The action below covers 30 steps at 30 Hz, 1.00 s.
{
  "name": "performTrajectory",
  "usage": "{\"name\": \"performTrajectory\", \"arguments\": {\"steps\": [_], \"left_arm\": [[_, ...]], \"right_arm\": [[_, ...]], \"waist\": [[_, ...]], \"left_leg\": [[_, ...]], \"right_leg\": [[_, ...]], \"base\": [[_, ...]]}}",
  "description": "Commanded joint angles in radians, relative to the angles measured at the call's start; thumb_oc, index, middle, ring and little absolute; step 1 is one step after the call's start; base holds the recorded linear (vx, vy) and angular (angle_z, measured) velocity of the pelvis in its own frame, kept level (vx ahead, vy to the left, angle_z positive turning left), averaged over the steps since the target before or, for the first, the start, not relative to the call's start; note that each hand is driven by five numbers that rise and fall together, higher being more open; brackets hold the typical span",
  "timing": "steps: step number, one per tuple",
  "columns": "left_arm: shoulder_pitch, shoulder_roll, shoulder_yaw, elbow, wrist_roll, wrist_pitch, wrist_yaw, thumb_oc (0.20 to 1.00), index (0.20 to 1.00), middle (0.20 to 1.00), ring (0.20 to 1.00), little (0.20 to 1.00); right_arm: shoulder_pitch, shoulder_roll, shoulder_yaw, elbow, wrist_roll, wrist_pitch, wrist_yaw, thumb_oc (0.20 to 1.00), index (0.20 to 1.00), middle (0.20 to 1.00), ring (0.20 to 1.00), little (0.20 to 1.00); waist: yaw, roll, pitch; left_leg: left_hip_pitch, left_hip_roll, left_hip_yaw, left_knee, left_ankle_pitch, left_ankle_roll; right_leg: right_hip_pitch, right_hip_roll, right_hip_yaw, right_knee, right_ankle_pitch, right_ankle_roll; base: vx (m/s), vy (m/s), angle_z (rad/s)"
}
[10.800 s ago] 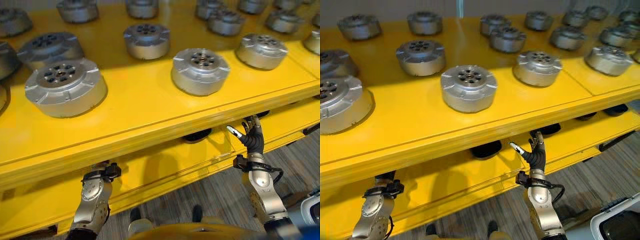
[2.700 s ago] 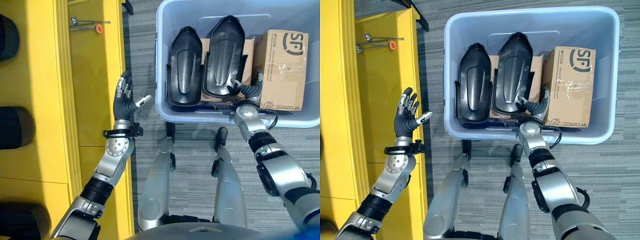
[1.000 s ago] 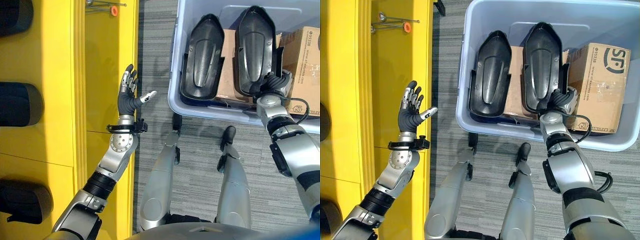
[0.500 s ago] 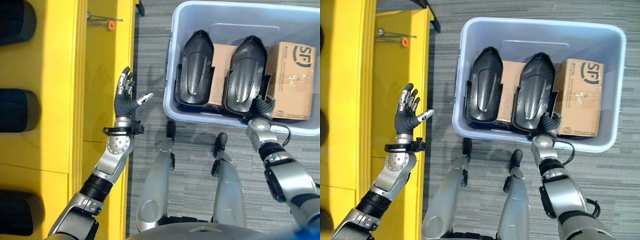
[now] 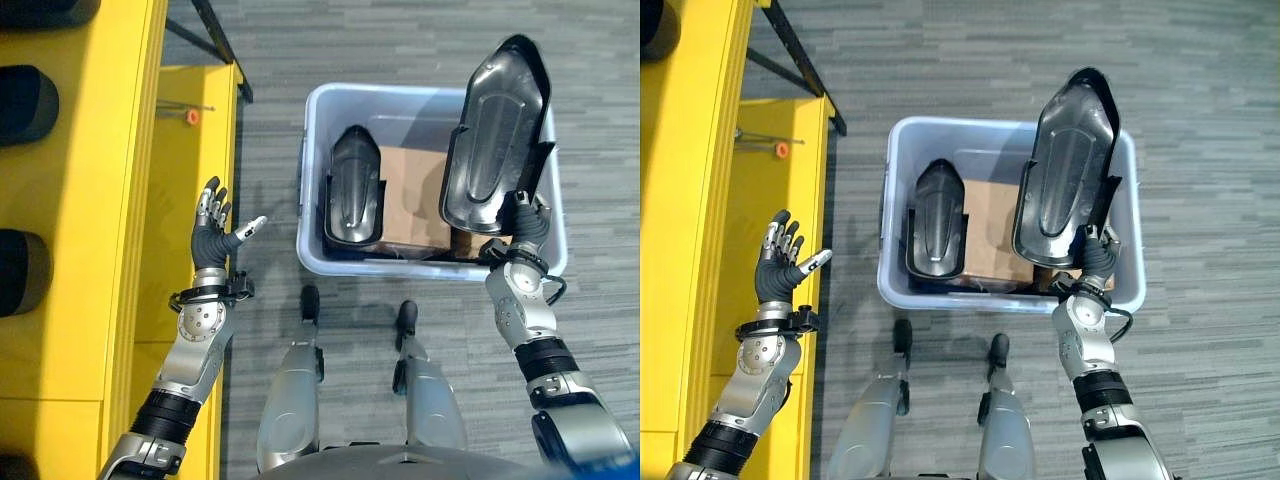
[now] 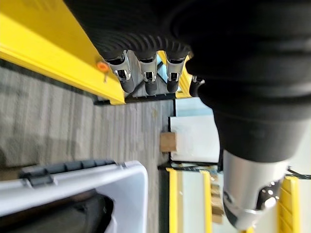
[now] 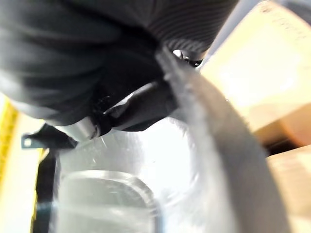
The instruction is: Move parts from the plastic box to the shelf.
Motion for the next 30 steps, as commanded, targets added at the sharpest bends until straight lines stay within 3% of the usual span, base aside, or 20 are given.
{"name": "performTrajectory", "arguments": {"steps": [1, 7, 10, 16, 21, 22, 23, 24, 25, 26, 27, 28, 29, 30], "left_arm": [[0.054, 0.018, 0.046, -0.071, -0.002, -0.017, -0.042, 1.000, 1.000, 1.000, 1.000, 1.000], [0.098, 0.009, 0.086, -0.078, 0.010, -0.002, -0.070, 1.000, 1.000, 1.000, 1.000, 1.000], [0.131, 0.009, 0.119, -0.076, 0.026, 0.010, -0.087, 1.000, 1.000, 1.000, 1.000, 1.000], [0.186, -0.004, 0.149, -0.071, 0.031, 0.028, -0.111, 1.000, 1.000, 1.000, 1.000, 1.000], [0.249, -0.028, 0.171, -0.079, 0.027, 0.044, -0.127, 1.000, 1.000, 1.000, 1.000, 1.000], [0.258, -0.033, 0.174, -0.081, 0.023, 0.045, -0.131, 1.000, 1.000, 1.000, 1.000, 1.000], [0.268, -0.045, 0.176, -0.077, 0.022, 0.043, -0.125, 1.000, 1.000, 1.000, 1.000, 1.000], [0.267, -0.050, 0.173, -0.072, 0.021, 0.041, -0.126, 1.000, 1.000, 1.000, 1.000, 1.000], [0.267, -0.050, 0.174, -0.072, 0.021, 0.041, -0.126, 1.000, 1.000, 1.000, 1.000, 1.000], [0.269, -0.058, 0.168, -0.068, 0.018, 0.047, -0.121, 1.000, 1.000, 1.000, 1.000, 1.000], [0.259, -0.064, 0.162, -0.054, 0.018, 0.051, -0.123, 1.000, 1.000, 1.000, 1.000, 1.000], [0.258, -0.064, 0.162, -0.054, 0.018, 0.051, -0.123, 1.000, 1.000, 1.000, 1.000, 1.000], [0.244, -0.070, 0.160, -0.053, 0.024, 0.044, -0.120, 1.000, 1.000, 1.000, 1.000, 1.000], [0.243, -0.074, 0.161, -0.053, 0.027, 0.042, -0.121, 1.000, 1.000, 1.000, 1.000, 1.000]], "right_arm": [[0.061, -0.028, -0.055, -0.117, 0.040, -0.070, 0.067, 0.200, 0.200, 0.200, 0.200, 0.200], [0.163, -0.022, -0.066, -0.213, 0.035, -0.047, 0.125, 0.200, 0.200, 0.200, 0.200, 0.200], [0.235, -0.020, -0.044, -0.271, 0.036, -0.013, 0.188, 0.200, 0.200, 0.200, 0.200, 0.200], [0.310, -0.032, 0.015, -0.331, 0.048, 0.033, 0.282, 0.200, 0.200, 0.200, 0.200, 0.200], [0.313, -0.078, 0.100, -0.389, 0.054, 0.066, 0.360, 0.200, 0.200, 0.200, 0.200, 0.200], [0.300, -0.088, 0.117, -0.390, 0.055, 0.072, 0.371, 0.200, 0.200, 0.200, 0.200, 0.200], [0.252, -0.113, 0.154, -0.378, 0.005, 0.079, 0.371, 0.200, 0.200, 0.200, 0.200, 0.200], [0.234, -0.118, 0.168, -0.367, 0.004, 0.076, 0.371, 0.200, 0.200, 0.200, 0.200, 0.200], [0.232, -0.118, 0.169, -0.365, 0.004, 0.075, 0.372, 0.200, 0.200, 0.200, 0.200, 0.200], [0.216, -0.125, 0.190, -0.364, 0.025, 0.071, 0.367, 0.200, 0.200, 0.200, 0.200, 0.200], [0.223, -0.143, 0.180, -0.374, 0.020, 0.071, 0.362, 0.200, 0.200, 0.200, 0.200, 0.200], [0.223, -0.144, 0.180, -0.374, 0.020, 0.071, 0.362, 0.200, 0.200, 0.200, 0.200, 0.200], [0.243, -0.144, 0.167, -0.379, 0.027, 0.069, 0.356, 0.200, 0.200, 0.200, 0.200, 0.200], [0.268, -0.138, 0.157, -0.383, 0.032, 0.068, 0.360, 0.200, 0.200, 0.200, 0.200, 0.200]], "waist": [[0.000, 0.018, -0.110], [-0.012, 0.017, -0.155], [-0.019, 0.018, -0.189], [-0.018, 0.021, -0.225], [0.007, 0.030, -0.235], [0.017, 0.031, -0.232], [0.047, 0.043, -0.215], [0.057, 0.049, -0.209], [0.054, 0.051, -0.209], [0.084, 0.056, -0.195], [0.095, 0.047, -0.177], [0.094, 0.048, -0.179], [0.098, 0.022, -0.180], [0.094, 0.015, -0.181]], "left_leg": [[0.070, 0.082, 0.020, -0.042, -0.019, -0.062], [0.141, 0.102, 0.032, -0.038, -0.030, -0.065], [0.192, 0.118, 0.038, -0.011, -0.057, -0.062], [0.262, 0.150, 0.039, -0.009, -0.060, -0.070], [0.309, 0.199, 0.021, -0.008, -0.029, -0.088], [0.307, 0.209, 0.015, -0.004, -0.013, -0.092], [0.288, 0.236, -0.014, 0.001, 0.065, -0.119], [0.275, 0.245, -0.027, -0.006, 0.104, -0.132], [0.273, 0.247, -0.030, -0.008, 0.107, -0.133], [0.240, 0.254, -0.057, -0.043, 0.203, -0.157], [0.180, 0.235, -0.014, -0.022, 0.220, -0.133], [0.174, 0.236, -0.017, -0.020, 0.221, -0.132], [0.179, 0.196, -0.014, 0.115, 0.096, -0.091], [0.200, 0.181, -0.005, 0.160, 0.041, -0.077]], "right_leg": [[0.030, -0.096, 0.019, 0.059, -0.055, 0.076], [0.090, -0.087, 0.019, 0.070, -0.076, 0.075], [0.134, -0.075, 0.024, 0.103, -0.116, 0.069], [0.185, -0.042, 0.020, 0.158, -0.175, 0.056], [0.219, 0.013, 0.002, 0.228, -0.253, 0.016], [0.221, 0.026, -0.003, 0.236, -0.265, 0.008], [0.224, 0.064, -0.023, 0.240, -0.280, -0.015], [0.225, 0.079, -0.039, 0.231, -0.282, -0.024], [0.225, 0.081, -0.042, 0.230, -0.282, -0.026], [0.242, 0.098, -0.091, 0.202, -0.288, -0.040], [0.246, 0.088, -0.149, 0.174, -0.274, -0.057], [0.244, 0.089, -0.151, 0.171, -0.270, -0.057], [0.216, 0.053, -0.211, 0.150, -0.227, -0.058], [0.212, 0.037, -0.235, 0.149, -0.220, -0.063]], "base": [[0.06, -0.036, -0.07], [0.05, -0.038, -0.10], [0.04, -0.065, -0.08], [0.02, -0.083, -0.10], [-0.02, -0.157, 0.03], [-0.16, -0.208, 0.09], [-0.22, -0.262, 0.08], [-0.20, -0.204, 0.01], [-0.20, -0.189, 0.31], [-0.32, -0.240, 0.69], [-0.32, -0.233, 1.10], [-0.45, -0.221, 2.14], [-0.32, -0.137, 1.92], [-0.31, -0.137, 1.78]]}}
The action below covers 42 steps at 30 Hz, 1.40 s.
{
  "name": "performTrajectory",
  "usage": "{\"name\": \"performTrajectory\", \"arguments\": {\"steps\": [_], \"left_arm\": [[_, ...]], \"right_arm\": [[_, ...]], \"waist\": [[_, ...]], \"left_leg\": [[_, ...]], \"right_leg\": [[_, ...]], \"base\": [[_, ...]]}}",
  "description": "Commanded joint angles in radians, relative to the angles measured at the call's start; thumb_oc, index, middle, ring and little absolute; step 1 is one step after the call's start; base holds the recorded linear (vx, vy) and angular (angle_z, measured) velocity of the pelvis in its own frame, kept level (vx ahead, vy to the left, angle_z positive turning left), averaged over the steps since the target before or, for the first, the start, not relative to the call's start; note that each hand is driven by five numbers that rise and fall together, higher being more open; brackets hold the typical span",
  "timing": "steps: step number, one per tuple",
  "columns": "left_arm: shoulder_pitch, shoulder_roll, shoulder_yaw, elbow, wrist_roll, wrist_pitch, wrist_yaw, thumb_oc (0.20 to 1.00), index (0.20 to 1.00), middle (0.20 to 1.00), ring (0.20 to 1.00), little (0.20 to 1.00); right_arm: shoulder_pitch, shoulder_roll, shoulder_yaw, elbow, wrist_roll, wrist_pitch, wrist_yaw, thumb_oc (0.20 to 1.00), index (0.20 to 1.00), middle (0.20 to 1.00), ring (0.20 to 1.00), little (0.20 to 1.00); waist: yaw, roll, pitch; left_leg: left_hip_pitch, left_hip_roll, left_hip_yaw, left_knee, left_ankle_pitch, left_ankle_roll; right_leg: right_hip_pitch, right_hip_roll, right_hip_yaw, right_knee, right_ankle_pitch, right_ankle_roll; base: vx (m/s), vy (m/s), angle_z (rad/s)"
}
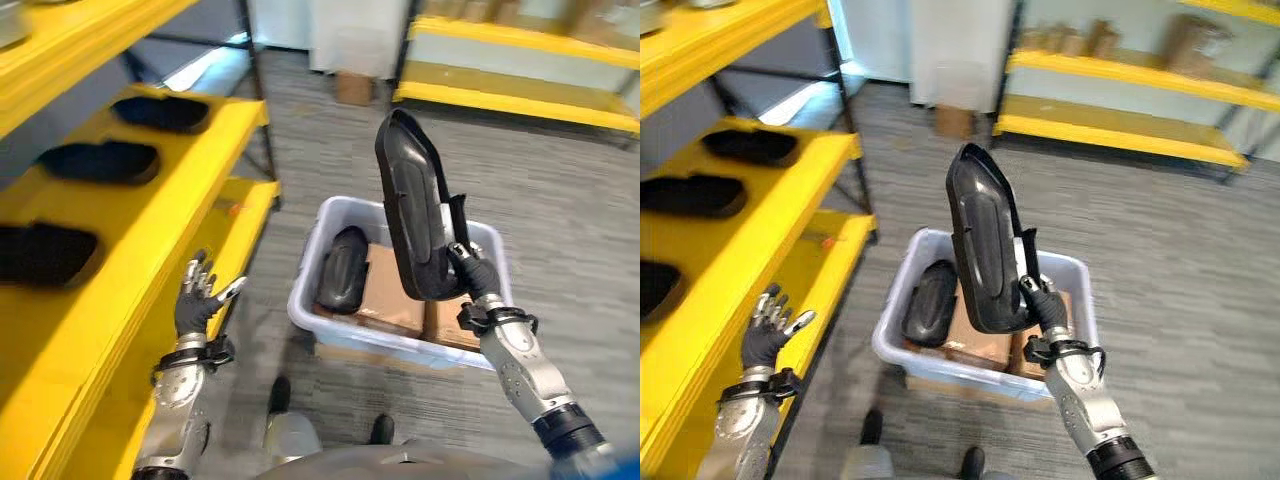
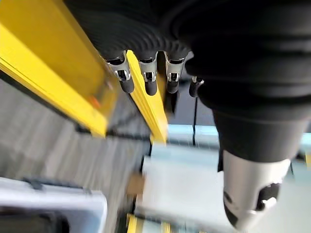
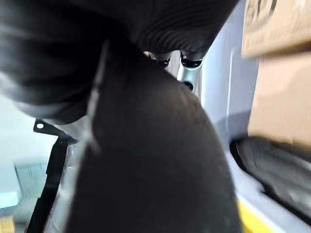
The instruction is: Move parts from the plastic box to the shelf.
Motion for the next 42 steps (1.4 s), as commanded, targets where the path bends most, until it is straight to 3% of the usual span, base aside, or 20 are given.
{"name": "performTrajectory", "arguments": {"steps": [1, 3, 4, 5, 7, 11, 12, 17, 18, 19, 20, 21, 22, 23, 25, 27, 28, 30, 33, 42], "left_arm": [[-0.038, 0.061, 0.024, -0.064, 0.023, -0.054, -0.008, 1.000, 1.000, 1.000, 1.000, 1.000], [-0.047, 0.054, 0.022, -0.056, 0.025, -0.051, -0.008, 1.000, 1.000, 1.000, 1.000, 1.000], [-0.056, 0.050, 0.013, -0.056, 0.025, -0.049, -0.010, 1.000, 1.000, 1.000, 1.000, 1.000], [-0.061, 0.049, 0.001, -0.056, 0.028, -0.049, -0.006, 1.000, 1.000, 1.000, 1.000, 1.000], [-0.069, 0.045, -0.019, -0.062, 0.038, -0.047, -0.013, 1.000, 1.000, 1.000, 1.000, 1.000], [-0.076, 0.074, -0.029, -0.081, 0.058, -0.044, -0.020, 1.000, 1.000, 1.000, 1.000, 1.000], [-0.057, 0.092, -0.013, -0.087, 0.082, -0.052, -0.027, 1.000, 1.000, 1.000, 1.000, 1.000], [-0.062, 0.121, 0.002, -0.087, 0.101, -0.044, -0.008, 1.000, 1.000, 1.000, 1.000, 1.000], [-0.085, 0.138, -0.010, -0.078, 0.110, -0.046, -0.007, 1.000, 1.000, 1.000, 1.000, 1.000], [-0.085, 0.139, -0.010, -0.077, 0.110, -0.046, -0.007, 1.000, 1.000, 1.000, 1.000, 1.000], [-0.088, 0.143, -0.015, -0.077, 0.109, -0.049, -0.007, 1.000, 1.000, 1.000, 1.000, 1.000], [-0.099, 0.148, -0.025, -0.073, 0.114, -0.048, -0.007, 1.000, 1.000, 1.000, 1.000, 1.000], [-0.128, 0.151, -0.059, -0.048, 0.112, -0.048, -0.009, 1.000, 1.000, 1.000, 1.000, 1.000], [-0.130, 0.151, -0.059, -0.047, 0.112, -0.049, -0.009, 1.000, 1.000, 1.000, 1.000, 1.000], [-0.132, 0.141, -0.080, -0.056, 0.118, -0.044, -0.025, 1.000, 1.000, 1.000, 1.000, 1.000], [-0.125, 0.123, -0.088, -0.066, 0.133, -0.040, -0.028, 1.000, 1.000, 1.000, 1.000, 1.000], [-0.120, 0.116, -0.085, -0.070, 0.135, -0.040, -0.025, 1.000, 1.000, 1.000, 1.000, 1.000], [-0.100, 0.106, -0.066, -0.084, 0.126, -0.044, -0.018, 1.000, 1.000, 1.000, 1.000, 1.000], [-0.074, 0.095, -0.053, -0.089, 0.105, -0.054, -0.009, 1.000, 1.000, 1.000, 1.000, 1.000], [-0.037, 0.087, -0.045, -0.106, 0.080, -0.048, -0.030, 1.000, 1.000, 1.000, 1.000, 1.000]], "right_arm": [[-0.056, 0.009, -0.084, -0.073, 0.009, -0.065, 0.012, 0.200, 0.200, 0.200, 0.200, 0.200], [-0.002, 0.026, -0.105, -0.080, 0.010, -0.070, 0.011, 0.200, 0.200, 0.200, 0.200, 0.200], [0.050, 0.054, -0.118, -0.080, 0.030, -0.070, 0.007, 0.200, 0.200, 0.200, 0.200, 0.200], [0.073, 0.066, -0.125, -0.080, 0.042, -0.071, 0.006, 0.200, 0.200, 0.200, 0.200, 0.200], [0.095, 0.075, -0.142, -0.087, 0.051, -0.063, 0.004, 0.200, 0.200, 0.200, 0.200, 0.200], [0.091, 0.097, -0.141, -0.070, 0.047, -0.052, 0.004, 0.200, 0.200, 0.200, 0.200, 0.200], [0.090, 0.098, -0.141, -0.070, 0.013, -0.035, 0.017, 0.200, 0.200, 0.200, 0.200, 0.200], [0.078, 0.158, -0.154, -0.032, 0.025, -0.039, -0.008, 0.200, 0.200, 0.200, 0.200, 0.200], [0.082, 0.174, -0.158, -0.033, 0.037, -0.043, -0.012, 0.200, 0.200, 0.200, 0.200, 0.200], [0.082, 0.174, -0.158, -0.032, 0.037, -0.043, -0.012, 0.200, 0.200, 0.200, 0.200, 0.200], [0.083, 0.178, -0.155, -0.036, 0.045, -0.043, -0.009, 0.200, 0.200, 0.200, 0.200, 0.200], [0.083, 0.183, -0.152, -0.042, 0.056, -0.046, -0.006, 0.200, 0.200, 0.200, 0.200, 0.200], [0.098, 0.181, -0.157, -0.058, 0.075, -0.053, 0.001, 0.200, 0.200, 0.200, 0.200, 0.200], [0.098, 0.180, -0.157, -0.058, 0.075, -0.052, 0.001, 0.200, 0.200, 0.200, 0.200, 0.200], [0.122, 0.168, -0.151, -0.067, 0.096, -0.049, 0.021, 0.200, 0.200, 0.200, 0.200, 0.200], [0.135, 0.151, -0.132, -0.065, 0.087, -0.045, 0.039, 0.200, 0.200, 0.200, 0.200, 0.200], [0.135, 0.148, -0.125, -0.063, 0.082, -0.044, 0.042, 0.200, 0.200, 0.200, 0.200, 0.200], [0.126, 0.152, -0.110, -0.045, 0.090, -0.045, 0.038, 0.200, 0.200, 0.200, 0.200, 0.200], [0.095, 0.142, -0.089, -0.031, 0.103, -0.043, 0.028, 0.200, 0.200, 0.200, 0.200, 0.200], [0.055, 0.117, -0.083, -0.002, 0.077, -0.039, 0.019, 0.200, 0.200, 0.200, 0.200, 0.200]], "waist": [[-0.033, -0.011, -0.013], [-0.057, -0.017, -0.026], [-0.083, -0.008, -0.040], [-0.097, -0.001, -0.047], [-0.114, 0.012, -0.059], [-0.101, 0.004, -0.067], [-0.085, -0.006, -0.071], [-0.052, -0.030, -0.072], [-0.071, -0.039, -0.074], [-0.071, -0.040, -0.075], [-0.084, -0.037, -0.077], [-0.104, -0.032, -0.080], [-0.157, -0.025, -0.077], [-0.155, -0.026, -0.079], [-0.177, -0.025, -0.070], [-0.190, -0.032, -0.079], [-0.192, -0.041, -0.084], [-0.171, -0.060, -0.093], [-0.148, -0.058, -0.104], [-0.114, -0.046, -0.086]], "left_leg": [[0.049, 0.000, 0.020, 0.055, 0.091, -0.011], [0.105, 0.009, 0.076, 0.109, 0.016, 0.004], [0.193, 0.026, 0.113, 0.114, -0.058, -0.005], [0.232, 0.029, 0.130, 0.085, -0.089, -0.008], [0.237, -0.014, 0.142, -0.024, -0.139, 0.014], [0.226, -0.077, 0.107, -0.075, -0.148, 0.037], [0.223, -0.116, 0.096, -0.084, -0.166, 0.054], [0.185, -0.226, 0.029, -0.062, -0.198, 0.103], [0.170, -0.255, -0.010, -0.085, -0.165, 0.120], [0.168, -0.255, -0.010, -0.086, -0.163, 0.120], [0.170, -0.259, -0.025, -0.097, -0.159, 0.124], [0.172, -0.263, -0.046, -0.103, -0.154, 0.130], [0.168, -0.283, -0.099, -0.099, -0.139, 0.143], [0.164, -0.283, -0.098, -0.099, -0.138, 0.142], [0.165, -0.304, -0.135, -0.094, -0.122, 0.155], [0.170, -0.338, -0.168, -0.096, -0.104, 0.171], [0.172, -0.350, -0.178, -0.095, -0.100, 0.172], [0.166, -0.367, -0.173, -0.088, -0.093, 0.165], [0.152, -0.357, -0.151, -0.089, -0.087, 0.156], [0.079, -0.385, -0.145, -0.022, -0.065, 0.133]], "right_leg": [[-0.061, -0.103, 0.017, 0.135, -0.110, 0.127], [-0.067, -0.130, -0.041, 0.138, -0.100, 0.122], [-0.064, -0.142, -0.070, 0.156, -0.112, 0.131], [-0.075, -0.163, -0.091, 0.174, -0.100, 0.145], [-0.075, -0.209, -0.110, 0.187, -0.065, 0.183], [-0.051, -0.285, -0.144, 0.185, 0.004, 0.224], [-0.029, -0.323, -0.159, 0.156, 0.050, 0.252], [0.001, -0.402, -0.167, 0.162, 0.125, 0.289], [-0.020, -0.389, -0.080, 0.161, 0.157, 0.272], [-0.023, -0.390, -0.079, 0.162, 0.157, 0.272], [-0.040, -0.367, -0.012, 0.166, 0.152, 0.269], [-0.063, -0.317, 0.103, 0.172, 0.122, 0.254], [-0.107, -0.158, 0.370, 0.209, 0.025, 0.224], [-0.113, -0.158, 0.372, 0.212, 0.025, 0.224], [-0.133, -0.039, 0.443, 0.293, -0.050, 0.196], [-0.152, 0.081, 0.425, 0.359, -0.104, 0.148], [-0.144, 0.105, 0.414, 0.345, -0.113, 0.137], [-0.098, 0.081, 0.362, 0.249, -0.109, 0.126], [-0.062, 0.090, 0.401, 0.149, -0.087, 0.124], [-0.025, 0.060, 0.331, 0.064, -0.070, 0.104]], "base": [[-0.13, -0.025, 0.67], [-0.12, 0.063, 1.08], [-0.08, 0.200, 1.17], [-0.06, 0.261, 0.94], [-0.05, 0.279, 1.03], [-0.04, 0.347, 0.80], [-0.02, 0.310, 0.70], [0.00, 0.318, 0.78], [-0.03, 0.172, 0.97], [-0.04, 0.141, 0.78], [0.04, 0.085, 0.68], [0.12, 0.212, 0.64], [0.10, 0.169, 0.71], [0.08, 0.196, 0.60], [0.03, 0.143, 1.28], [0.02, 0.121, 0.74], [-0.03, 0.034, 0.52], [-0.06, -0.040, 0.24], [-0.07, -0.066, -0.08], [-0.09, -0.025, 0.07]]}}
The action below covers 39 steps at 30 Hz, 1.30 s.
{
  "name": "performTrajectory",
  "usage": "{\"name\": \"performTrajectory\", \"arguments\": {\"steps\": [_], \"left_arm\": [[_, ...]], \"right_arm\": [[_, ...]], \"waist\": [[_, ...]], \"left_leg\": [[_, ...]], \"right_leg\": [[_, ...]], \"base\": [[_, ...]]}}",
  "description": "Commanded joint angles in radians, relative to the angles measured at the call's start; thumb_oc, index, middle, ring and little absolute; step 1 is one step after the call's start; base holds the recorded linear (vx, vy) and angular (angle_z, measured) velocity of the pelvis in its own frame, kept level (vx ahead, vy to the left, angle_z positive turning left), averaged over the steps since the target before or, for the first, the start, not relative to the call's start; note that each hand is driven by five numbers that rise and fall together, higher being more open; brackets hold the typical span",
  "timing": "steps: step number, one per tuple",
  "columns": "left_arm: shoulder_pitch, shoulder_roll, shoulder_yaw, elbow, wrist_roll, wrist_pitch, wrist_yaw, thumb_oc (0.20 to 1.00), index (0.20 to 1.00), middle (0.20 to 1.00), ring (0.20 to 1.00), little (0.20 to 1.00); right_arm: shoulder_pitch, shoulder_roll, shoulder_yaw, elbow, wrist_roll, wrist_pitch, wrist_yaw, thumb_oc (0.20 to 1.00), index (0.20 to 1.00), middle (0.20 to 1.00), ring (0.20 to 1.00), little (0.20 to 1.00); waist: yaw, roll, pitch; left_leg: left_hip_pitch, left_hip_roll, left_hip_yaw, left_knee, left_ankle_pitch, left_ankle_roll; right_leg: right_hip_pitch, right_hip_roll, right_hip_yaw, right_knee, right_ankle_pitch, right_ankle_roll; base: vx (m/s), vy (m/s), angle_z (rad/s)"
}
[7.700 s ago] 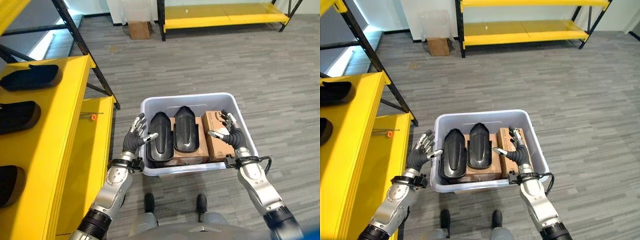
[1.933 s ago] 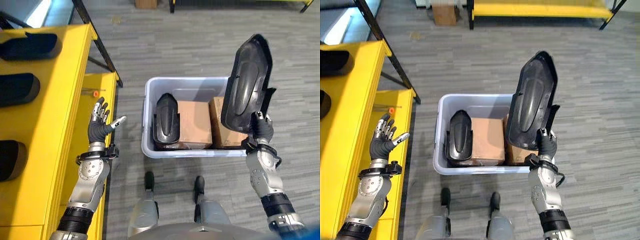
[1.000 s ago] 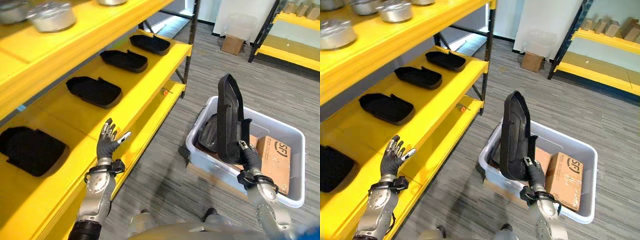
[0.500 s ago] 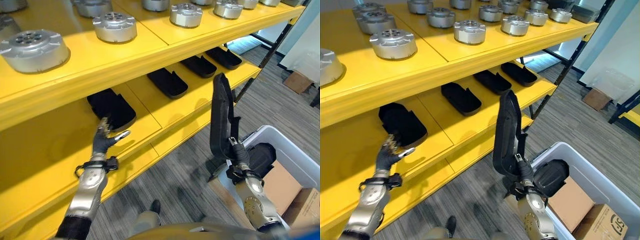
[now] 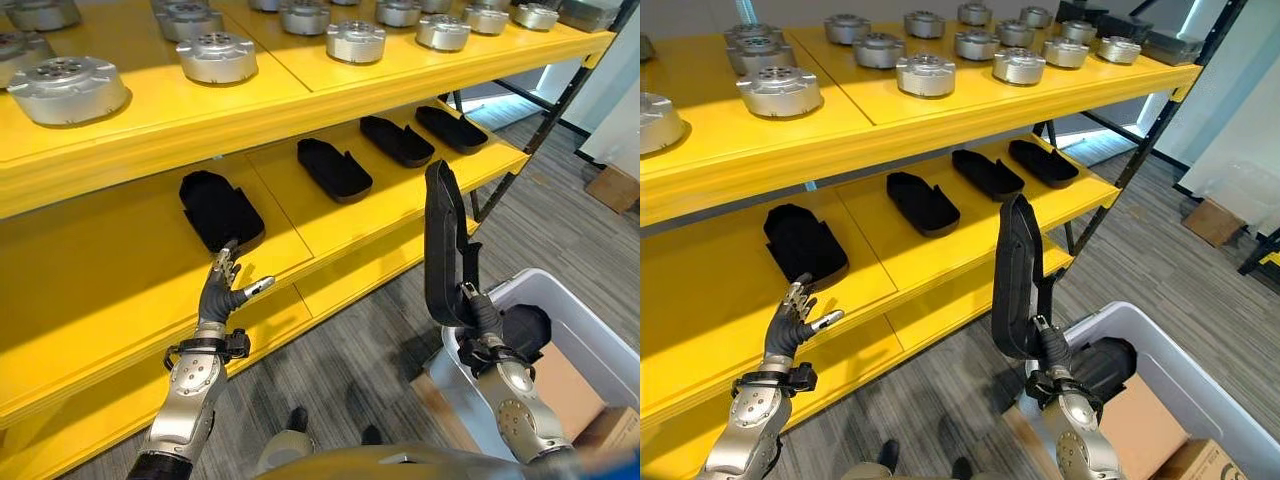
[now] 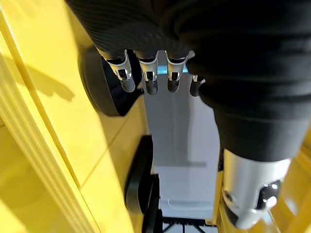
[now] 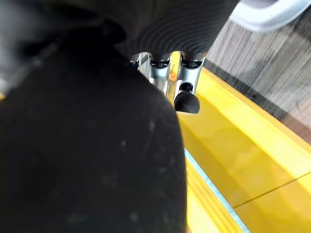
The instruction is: Move parts from the plastic box to the shelf.
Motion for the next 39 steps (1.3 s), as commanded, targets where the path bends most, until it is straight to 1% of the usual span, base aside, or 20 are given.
{"name": "performTrajectory", "arguments": {"steps": [1, 2, 3, 4, 5, 6, 7, 8, 9, 10, 11, 13, 15, 18, 22, 25, 28, 32, 36, 39], "left_arm": [[-0.022, 0.035, 0.029, -0.062, -0.026, -0.047, -0.005, 1.000, 1.000, 1.000, 1.000, 1.000], [-0.031, 0.035, 0.029, -0.060, -0.028, -0.046, -0.007, 1.000, 1.000, 1.000, 1.000, 1.000], [-0.043, 0.035, 0.032, -0.053, -0.031, -0.050, -0.001, 1.000, 1.000, 1.000, 1.000, 1.000], [-0.042, 0.035, 0.032, -0.053, -0.031, -0.050, -0.001, 1.000, 1.000, 1.000, 1.000, 1.000], [-0.051, 0.031, 0.028, -0.045, -0.035, -0.052, 0.008, 1.000, 1.000, 1.000, 1.000, 1.000], [-0.057, 0.028, 0.022, -0.039, -0.038, -0.052, 0.012, 1.000, 1.000, 1.000, 1.000, 1.000], [-0.066, 0.021, 0.011, -0.028, -0.043, -0.051, 0.021, 1.000, 1.000, 1.000, 1.000, 1.000], [-0.075, 0.018, 0.000, -0.027, -0.050, -0.051, 0.023, 1.000, 1.000, 1.000, 1.000, 1.000], [-0.081, 0.015, -0.010, -0.021, -0.055, -0.048, 0.024, 1.000, 1.000, 1.000, 1.000, 1.000], [-0.090, 0.013, -0.022, -0.020, -0.048, -0.046, 0.016, 1.000, 1.000, 1.000, 1.000, 1.000], [-0.095, 0.016, -0.023, -0.020, -0.048, -0.045, 0.006, 1.000, 1.000, 1.000, 1.000, 1.000], [-0.106, 0.021, -0.028, -0.011, -0.057, -0.048, -0.002, 1.000, 1.000, 1.000, 1.000, 1.000], [-0.108, 0.059, -0.015, -0.018, -0.054, -0.055, -0.011, 1.000, 1.000, 1.000, 1.000, 1.000], [-0.098, 0.067, -0.010, -0.020, -0.051, -0.052, -0.010, 1.000, 1.000, 1.000, 1.000, 1.000], [-0.070, 0.081, 0.007, -0.022, -0.041, -0.048, -0.007, 1.000, 1.000, 1.000, 1.000, 1.000], [-0.061, 0.084, 0.010, -0.023, -0.043, -0.047, -0.006, 1.000, 1.000, 1.000, 1.000, 1.000], [-0.056, 0.085, 0.010, -0.024, -0.042, -0.043, -0.007, 1.000, 1.000, 1.000, 1.000, 1.000], [-0.060, 0.103, 0.005, -0.032, -0.047, -0.039, 0.001, 1.000, 1.000, 1.000, 1.000, 1.000], [-0.087, 0.124, 0.002, -0.041, -0.056, -0.042, 0.023, 1.000, 1.000, 1.000, 1.000, 1.000], [-0.096, 0.131, 0.002, -0.045, -0.068, -0.043, 0.029, 1.000, 1.000, 1.000, 1.000, 1.000]], "right_arm": [[-0.106, -0.031, -0.023, -0.049, 0.002, -0.073, 0.014, 0.200, 0.200, 0.200, 0.200, 0.200], [-0.111, -0.036, -0.030, -0.051, -0.001, -0.074, 0.010, 0.200, 0.200, 0.200, 0.200, 0.200], [-0.106, -0.037, -0.034, -0.049, -0.002, -0.075, 0.003, 0.200, 0.200, 0.200, 0.200, 0.200], [-0.106, -0.037, -0.034, -0.049, -0.002, -0.075, 0.003, 0.200, 0.200, 0.200, 0.200, 0.200], [-0.092, -0.035, -0.042, -0.048, 0.006, -0.078, 0.000, 0.200, 0.200, 0.200, 0.200, 0.200], [-0.080, -0.035, -0.049, -0.050, 0.010, -0.079, -0.001, 0.200, 0.200, 0.200, 0.200, 0.200], [-0.065, -0.038, -0.057, -0.051, 0.016, -0.085, -0.006, 0.200, 0.200, 0.200, 0.200, 0.200], [-0.055, -0.040, -0.062, -0.049, 0.021, -0.085, -0.010, 0.200, 0.200, 0.200, 0.200, 0.200], [-0.046, -0.043, -0.065, -0.051, 0.026, -0.088, -0.014, 0.200, 0.200, 0.200, 0.200, 0.200], [-0.043, -0.052, -0.073, -0.051, 0.024, -0.088, -0.015, 0.200, 0.200, 0.200, 0.200, 0.200], [-0.048, -0.055, -0.074, -0.047, 0.008, -0.082, -0.011, 0.200, 0.200, 0.200, 0.200, 0.200], [-0.047, -0.042, -0.084, -0.048, 0.007, -0.084, -0.008, 0.200, 0.200, 0.200, 0.200, 0.200], [-0.014, -0.012, -0.091, -0.053, 0.004, -0.072, 0.010, 0.200, 0.200, 0.200, 0.200, 0.200], [-0.004, -0.003, -0.088, -0.054, 0.001, -0.066, 0.011, 0.200, 0.200, 0.200, 0.200, 0.200], [-0.006, -0.009, -0.061, -0.069, -0.064, -0.048, 0.031, 0.200, 0.200, 0.200, 0.200, 0.200], [-0.054, -0.019, -0.011, -0.081, -0.076, -0.041, 0.044, 0.200, 0.200, 0.200, 0.200, 0.200], [-0.082, -0.023, 0.009, -0.088, -0.089, -0.036, 0.047, 0.200, 0.200, 0.200, 0.200, 0.200], [-0.251, -0.006, 0.099, -0.078, -0.106, -0.037, 0.036, 0.200, 0.200, 0.200, 0.200, 0.200], [-0.387, 0.029, 0.141, -0.004, -0.122, -0.036, -0.008, 0.200, 0.200, 0.200, 0.200, 0.200], [-0.454, 0.039, 0.148, 0.033, -0.120, -0.038, -0.029, 0.200, 0.200, 0.200, 0.200, 0.200]], "waist": [[0.000, -0.013, 0.011], [-0.010, -0.018, 0.015], [-0.021, -0.036, 0.020], [-0.020, -0.034, 0.022], [-0.035, -0.036, 0.016], [-0.048, -0.031, 0.007], [-0.064, -0.019, 0.003], [-0.071, -0.004, 0.001], [-0.080, 0.014, -0.003], [-0.079, 0.040, 0.002], [-0.069, 0.053, 0.000], [-0.073, 0.054, 0.001], [-0.050, 0.026, 0.004], [-0.044, 0.016, 0.000], [-0.014, -0.024, -0.012], [0.005, -0.042, -0.008], [0.014, -0.049, -0.007], [0.065, -0.068, 0.010], [0.112, -0.078, 0.034], [0.130, -0.078, 0.044]], "left_leg": [[-0.071, -0.136, 0.166, 0.118, -0.060, 0.055], [-0.073, -0.108, 0.214, 0.138, -0.081, 0.056], [-0.058, -0.033, 0.270, 0.191, -0.140, 0.058], [-0.059, -0.030, 0.270, 0.200, -0.148, 0.057], [-0.023, 0.070, 0.289, 0.190, -0.137, 0.049], [0.001, 0.141, 0.308, 0.155, -0.101, 0.037], [0.021, 0.237, 0.328, 0.100, -0.026, 0.012], [0.025, 0.302, 0.342, 0.065, 0.038, -0.012], [0.034, 0.354, 0.349, 0.003, 0.112, -0.043], [0.025, 0.379, 0.331, -0.053, 0.183, -0.075], [0.044, 0.336, 0.304, -0.039, 0.100, -0.078], [0.029, 0.312, 0.336, -0.018, 0.035, -0.080], [0.007, 0.243, 0.316, 0.028, -0.027, -0.068], [0.002, 0.220, 0.310, 0.029, -0.038, -0.059], [-0.025, 0.158, 0.305, 0.031, -0.070, -0.038], [-0.050, 0.139, 0.302, 0.047, -0.084, -0.029], [-0.059, 0.129, 0.297, 0.054, -0.092, -0.023], [-0.106, 0.096, 0.284, 0.096, -0.115, -0.008], [-0.168, 0.064, 0.261, 0.162, -0.136, 0.001], [-0.199, 0.052, 0.250, 0.201, -0.152, 0.009]], "right_leg": [[-0.074, 0.000, -0.078, 0.091, -0.049, -0.001], [-0.095, -0.018, -0.095, 0.101, -0.040, 0.002], [-0.117, -0.055, -0.112, 0.117, -0.037, 0.006], [-0.115, -0.053, -0.112, 0.120, -0.040, 0.006], [-0.125, -0.081, -0.137, 0.142, -0.055, 0.010], [-0.129, -0.097, -0.157, 0.154, -0.067, 0.014], [-0.135, -0.114, -0.184, 0.186, -0.090, 0.016], [-0.145, -0.137, -0.208, 0.220, -0.104, 0.025], [-0.158, -0.154, -0.231, 0.267, -0.126, 0.030], [-0.174, -0.186, -0.239, 0.333, -0.141, 0.047], [-0.176, -0.214, -0.226, 0.359, -0.139, 0.066], [-0.153, -0.251, -0.229, 0.362, -0.138, 0.084], [-0.074, -0.304, -0.246, 0.281, -0.080, 0.121], [-0.055, -0.318, -0.257, 0.247, -0.056, 0.130], [-0.018, -0.349, -0.286, 0.146, 0.018, 0.165], [-0.022, -0.357, -0.285, 0.126, 0.053, 0.175], [-0.018, -0.361, -0.294, 0.113, 0.059, 0.177], [-0.023, -0.384, -0.316, 0.098, 0.087, 0.189], [-0.030, -0.409, -0.339, 0.104, 0.113, 0.197], [-0.037, -0.421, -0.346, 0.109, 0.128, 0.200]], "base": [[-0.23, 0.053, 0.58], [-0.27, 0.091, 1.34], [-0.17, 0.070, 1.41], [-0.11, 0.138, 1.06], [-0.02, 0.168, 0.22], [-0.02, 0.261, 0.50], [0.01, 0.293, 1.01], [0.03, 0.322, 1.37], [0.08, 0.452, 1.30], [0.14, 0.514, 1.06], [0.17, 0.508, 0.76], [0.19, 0.360, 0.09], [0.28, 0.395, 0.21], [0.12, 0.165, 0.31], [0.13, 0.174, 0.20], [0.06, 0.080, 0.00], [0.03, 0.042, 0.05], [0.01, 0.071, 0.17], [-0.03, 0.055, 0.18], [-0.03, 0.051, 0.21]]}}
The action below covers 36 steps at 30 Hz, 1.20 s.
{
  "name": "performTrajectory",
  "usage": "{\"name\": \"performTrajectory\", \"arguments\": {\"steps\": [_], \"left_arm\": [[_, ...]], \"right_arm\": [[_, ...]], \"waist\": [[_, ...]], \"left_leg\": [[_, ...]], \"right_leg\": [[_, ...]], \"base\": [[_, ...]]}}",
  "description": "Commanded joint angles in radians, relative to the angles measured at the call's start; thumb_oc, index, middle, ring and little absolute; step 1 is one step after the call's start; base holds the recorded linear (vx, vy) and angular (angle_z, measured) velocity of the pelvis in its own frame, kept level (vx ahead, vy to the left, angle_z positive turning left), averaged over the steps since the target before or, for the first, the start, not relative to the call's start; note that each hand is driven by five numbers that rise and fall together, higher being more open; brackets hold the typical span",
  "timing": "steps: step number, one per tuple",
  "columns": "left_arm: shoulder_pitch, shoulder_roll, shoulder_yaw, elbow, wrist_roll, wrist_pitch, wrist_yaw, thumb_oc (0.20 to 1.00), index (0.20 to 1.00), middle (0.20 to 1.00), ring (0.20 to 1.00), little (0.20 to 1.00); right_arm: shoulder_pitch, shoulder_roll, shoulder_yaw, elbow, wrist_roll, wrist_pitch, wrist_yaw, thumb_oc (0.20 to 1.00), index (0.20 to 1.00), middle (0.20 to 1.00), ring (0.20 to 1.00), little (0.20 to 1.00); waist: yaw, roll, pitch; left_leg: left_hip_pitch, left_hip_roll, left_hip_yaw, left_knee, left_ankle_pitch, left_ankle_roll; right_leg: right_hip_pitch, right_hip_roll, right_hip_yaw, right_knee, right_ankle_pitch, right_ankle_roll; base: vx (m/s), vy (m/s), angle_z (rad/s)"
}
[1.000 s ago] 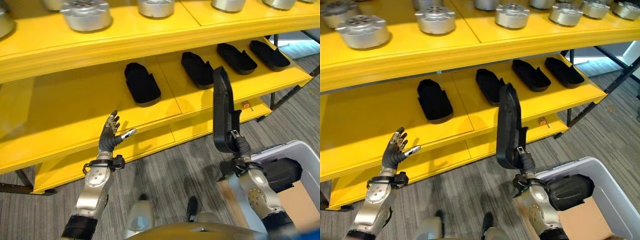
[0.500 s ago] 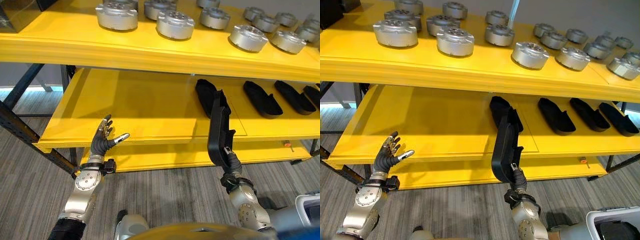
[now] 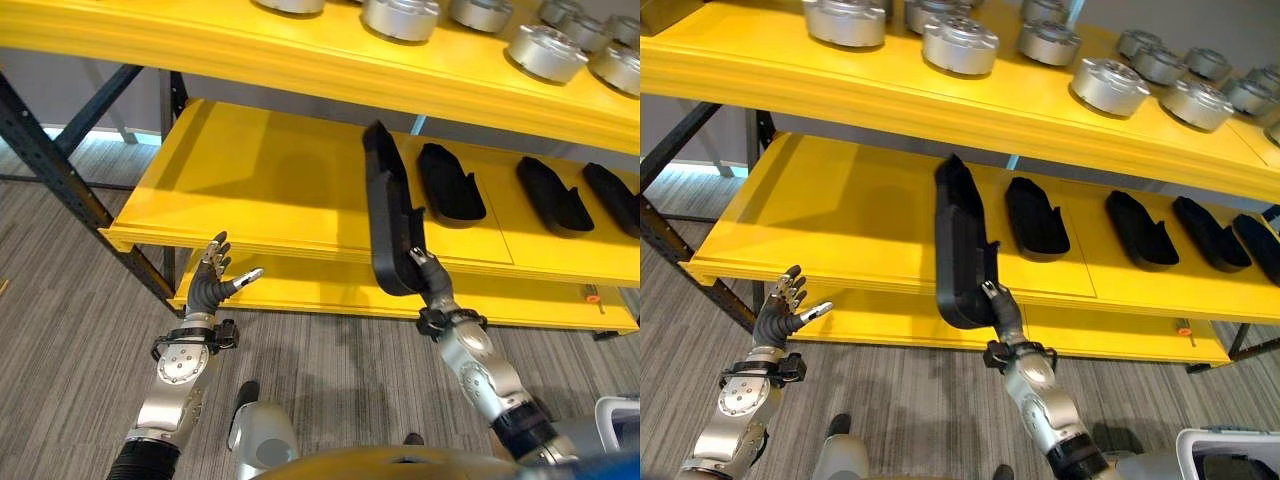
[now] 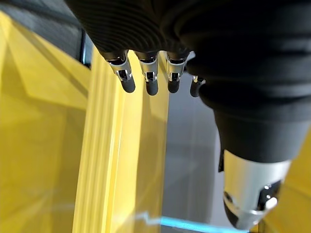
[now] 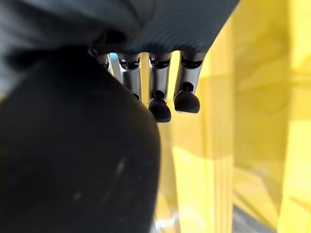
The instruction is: Move parts from the plastic box to the shelf.
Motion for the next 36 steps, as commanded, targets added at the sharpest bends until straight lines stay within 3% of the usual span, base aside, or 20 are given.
{"name": "performTrajectory", "arguments": {"steps": [1, 3, 4, 6, 7, 8, 10, 11, 12, 15, 16, 17, 18, 24, 36], "left_arm": [[-0.031, 0.024, -0.002, -0.087, -0.014, -0.047, 0.021, 1.000, 1.000, 1.000, 1.000, 1.000], [-0.049, 0.045, -0.007, -0.086, -0.017, -0.051, 0.037, 1.000, 1.000, 1.000, 1.000, 1.000], [-0.050, 0.045, -0.007, -0.086, -0.017, -0.050, 0.037, 1.000, 1.000, 1.000, 1.000, 1.000], [-0.060, 0.071, -0.006, -0.089, -0.014, -0.047, 0.050, 1.000, 1.000, 1.000, 1.000, 1.000], [-0.061, 0.071, -0.006, -0.089, -0.014, -0.047, 0.050, 1.000, 1.000, 1.000, 1.000, 1.000], [-0.094, 0.105, -0.026, -0.084, 0.004, -0.045, 0.054, 1.000, 1.000, 1.000, 1.000, 1.000], [-0.104, 0.112, -0.030, -0.082, 0.007, -0.047, 0.057, 1.000, 1.000, 1.000, 1.000, 1.000], [-0.142, 0.122, -0.054, -0.078, 0.014, -0.053, 0.061, 1.000, 1.000, 1.000, 1.000, 1.000], [-0.150, 0.122, -0.054, -0.077, 0.010, -0.057, 0.066, 1.000, 1.000, 1.000, 1.000, 1.000], [-0.170, 0.103, -0.056, -0.066, -0.007, -0.063, 0.082, 1.000, 1.000, 1.000, 1.000, 1.000], [-0.167, 0.075, -0.055, -0.061, -0.009, -0.060, 0.083, 1.000, 1.000, 1.000, 1.000, 1.000], [-0.166, 0.074, -0.055, -0.062, -0.009, -0.060, 0.083, 1.000, 1.000, 1.000, 1.000, 1.000], [-0.165, 0.058, -0.061, -0.066, -0.035, -0.066, 0.080, 1.000, 1.000, 1.000, 1.000, 1.000], [-0.121, 0.066, -0.054, -0.089, -0.083, -0.066, 0.057, 1.000, 1.000, 1.000, 1.000, 1.000], [-0.106, 0.092, -0.091, -0.126, -0.123, -0.069, 0.044, 1.000, 1.000, 1.000, 1.000, 1.000]], "right_arm": [[-0.172, -0.022, -0.041, 0.006, -0.014, -0.069, -0.039, 0.200, 0.200, 0.200, 0.200, 0.200], [-0.274, 0.005, -0.028, 0.050, -0.014, -0.071, -0.073, 0.200, 0.200, 0.200, 0.200, 0.200], [-0.276, 0.005, -0.029, 0.051, -0.014, -0.072, -0.073, 0.200, 0.200, 0.200, 0.200, 0.200], [-0.348, 0.023, -0.023, 0.090, -0.013, -0.072, -0.098, 0.200, 0.200, 0.200, 0.200, 0.200], [-0.350, 0.024, -0.023, 0.091, -0.013, -0.072, -0.098, 0.200, 0.200, 0.200, 0.200, 0.200], [-0.371, 0.015, -0.037, 0.068, -0.004, -0.081, -0.114, 0.200, 0.200, 0.200, 0.200, 0.200], [-0.382, 0.015, -0.032, 0.061, -0.011, -0.082, -0.115, 0.200, 0.200, 0.200, 0.200, 0.200], [-0.437, 0.013, -0.031, 0.068, -0.004, -0.089, -0.133, 0.200, 0.200, 0.200, 0.200, 0.200], [-0.459, 0.008, -0.029, 0.072, -0.002, -0.089, -0.137, 0.200, 0.200, 0.200, 0.200, 0.200], [-0.473, 0.001, -0.031, 0.063, -0.005, -0.092, -0.149, 0.200, 0.200, 0.200, 0.200, 0.200], [-0.440, -0.010, -0.029, 0.048, -0.006, -0.088, -0.144, 0.200, 0.200, 0.200, 0.200, 0.200], [-0.439, -0.010, -0.029, 0.047, -0.006, -0.088, -0.144, 0.200, 0.200, 0.200, 0.200, 0.200], [-0.442, -0.030, -0.034, 0.046, 0.000, -0.092, -0.148, 0.200, 0.200, 0.200, 0.200, 0.200], [-0.534, -0.077, -0.055, 0.079, -0.029, -0.095, -0.178, 0.200, 0.200, 0.200, 0.200, 0.200], [-0.821, -0.135, -0.069, 0.220, -0.085, -0.099, -0.266, 0.200, 0.200, 0.200, 0.200, 0.200]], "waist": [[0.045, 0.055, 0.061], [0.081, 0.050, 0.090], [0.080, 0.047, 0.089], [0.108, 0.043, 0.118], [0.110, 0.042, 0.119], [0.092, 0.061, 0.164], [0.090, 0.075, 0.176], [0.071, 0.101, 0.231], [0.069, 0.108, 0.242], [0.048, 0.106, 0.274], [0.050, 0.093, 0.260], [0.049, 0.092, 0.258], [0.032, 0.096, 0.263], [0.013, 0.135, 0.267], [-0.001, 0.202, 0.266]], "left_leg": [[0.051, -0.108, 0.088, -0.052, -0.048, 0.143], [0.014, -0.121, 0.081, 0.004, -0.082, 0.154], [0.011, -0.124, 0.081, 0.002, -0.078, 0.155], [0.012, -0.124, 0.089, 0.028, -0.107, 0.179], [0.012, -0.124, 0.091, 0.029, -0.107, 0.179], [0.010, -0.135, 0.072, 0.035, -0.103, 0.204], [0.017, -0.125, 0.070, 0.036, -0.121, 0.204], [0.024, -0.102, 0.075, 0.025, -0.105, 0.194], [0.032, -0.089, 0.070, 0.028, -0.118, 0.182], [0.020, -0.078, 0.064, 0.054, -0.100, 0.159], [0.019, -0.076, 0.063, 0.067, -0.105, 0.140], [0.017, -0.078, 0.062, 0.067, -0.104, 0.140], [0.006, -0.055, 0.045, 0.069, -0.097, 0.111], [-0.023, -0.005, 0.016, 0.060, -0.073, 0.075], [-0.034, 0.024, 0.019, -0.015, -0.021, 0.057]], "right_leg": [[0.026, -0.032, -0.025, 0.113, 0.022, 0.044], [0.017, -0.044, -0.039, 0.130, 0.030, 0.045], [0.014, -0.046, -0.040, 0.129, 0.032, 0.045], [-0.018, -0.067, -0.042, 0.201, 0.072, 0.049], [-0.020, -0.068, -0.039, 0.203, 0.071, 0.049], [-0.090, -0.081, 0.024, 0.342, 0.139, 0.039], [-0.116, -0.086, 0.024, 0.386, 0.125, 0.042], [-0.205, -0.093, 0.032, 0.311, 0.135, 0.021], [-0.218, -0.087, 0.037, 0.272, 0.119, 0.038], [-0.240, -0.078, 0.081, 0.218, 0.119, 0.038], [-0.229, -0.075, 0.063, 0.238, 0.049, 0.024], [-0.231, -0.077, 0.063, 0.241, 0.047, 0.024], [-0.238, -0.039, 0.076, 0.280, -0.010, 0.007], [-0.312, -0.006, 0.066, 0.418, -0.120, -0.015], [-0.424, 0.027, 0.104, 0.521, -0.186, -0.035]], "base": [[-0.05, 0.111, 0.24], [-0.04, 0.096, 0.24], [-0.01, 0.075, 0.21], [-0.02, 0.081, 0.18], [-0.08, 0.142, 0.03], [-0.07, 0.107, -0.05], [-0.06, 0.086, 0.12], [0.00, 0.000, 0.00], [-0.10, -0.118, -0.18], [0.02, -0.139, -0.10], [0.08, -0.096, 0.15], [0.09, -0.261, 0.26], [0.00, -0.217, 0.29], [-0.01, -0.201, 0.00], [0.00, -0.094, -0.09]]}}
